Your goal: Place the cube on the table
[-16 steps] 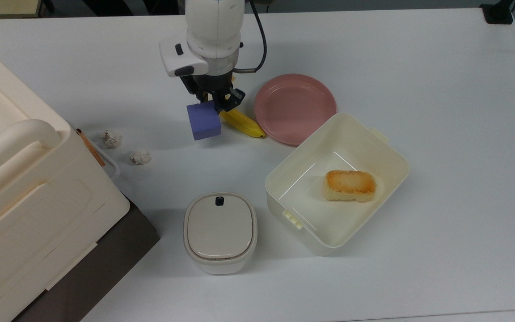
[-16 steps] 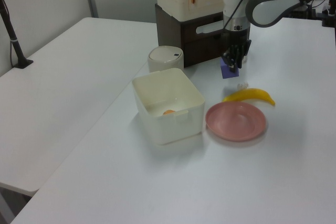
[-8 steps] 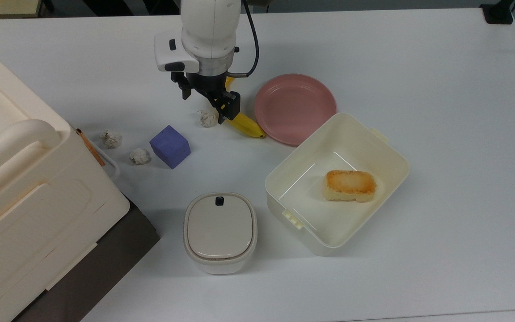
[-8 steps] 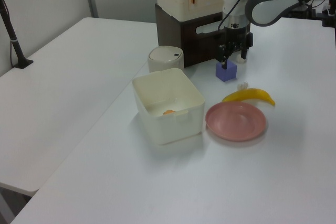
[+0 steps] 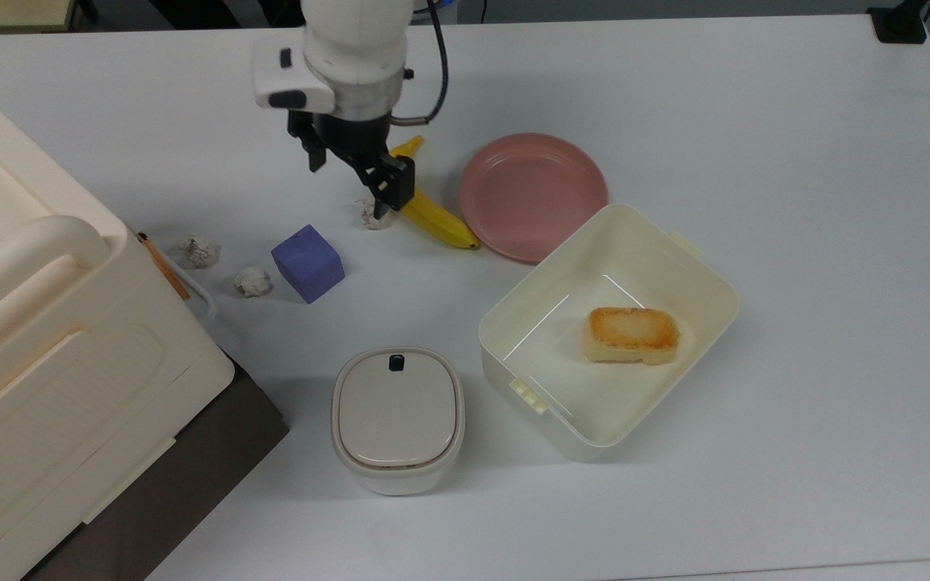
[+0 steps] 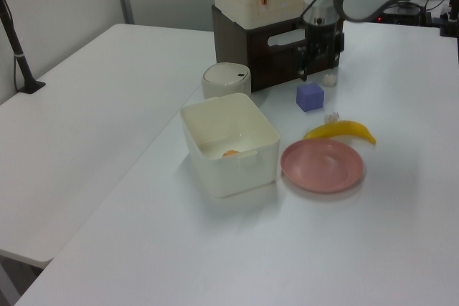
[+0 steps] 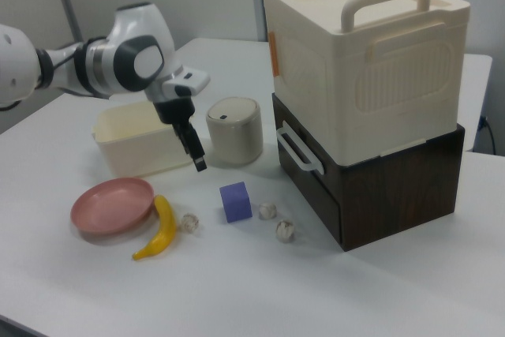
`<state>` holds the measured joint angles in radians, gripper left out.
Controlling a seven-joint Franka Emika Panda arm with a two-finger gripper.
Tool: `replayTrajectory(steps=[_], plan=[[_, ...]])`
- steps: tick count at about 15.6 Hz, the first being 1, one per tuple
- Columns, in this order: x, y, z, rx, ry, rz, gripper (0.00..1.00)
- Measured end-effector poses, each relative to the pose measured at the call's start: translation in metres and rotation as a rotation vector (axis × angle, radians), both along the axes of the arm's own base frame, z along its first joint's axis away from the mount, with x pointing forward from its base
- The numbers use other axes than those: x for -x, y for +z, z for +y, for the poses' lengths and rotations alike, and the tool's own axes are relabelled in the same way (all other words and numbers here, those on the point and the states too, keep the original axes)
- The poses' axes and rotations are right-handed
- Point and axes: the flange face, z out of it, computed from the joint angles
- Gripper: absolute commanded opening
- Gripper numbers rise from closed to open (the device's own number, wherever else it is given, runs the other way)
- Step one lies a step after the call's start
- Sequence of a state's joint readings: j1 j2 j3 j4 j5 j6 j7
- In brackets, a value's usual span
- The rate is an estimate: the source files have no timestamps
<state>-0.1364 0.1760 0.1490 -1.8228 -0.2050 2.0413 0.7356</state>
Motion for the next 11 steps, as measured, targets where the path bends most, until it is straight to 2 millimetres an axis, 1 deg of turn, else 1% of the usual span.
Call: replayTrajectory(steps=[3,6,7,9,11], plan=[[0.005,0.035,-0.020,0.012,-0.025,0.001,1.00],[0.021,0.070,-0.031,-0.001,0.051,0.091,1.00],[0.028,0.086,-0.039,-0.025,0.064,0.110,1.00],[0.044,0.126,-0.072,-0.071,0.091,0.119,1.00],[0.066,0.166,-0.106,-0.092,0.137,0.103,1.00]])
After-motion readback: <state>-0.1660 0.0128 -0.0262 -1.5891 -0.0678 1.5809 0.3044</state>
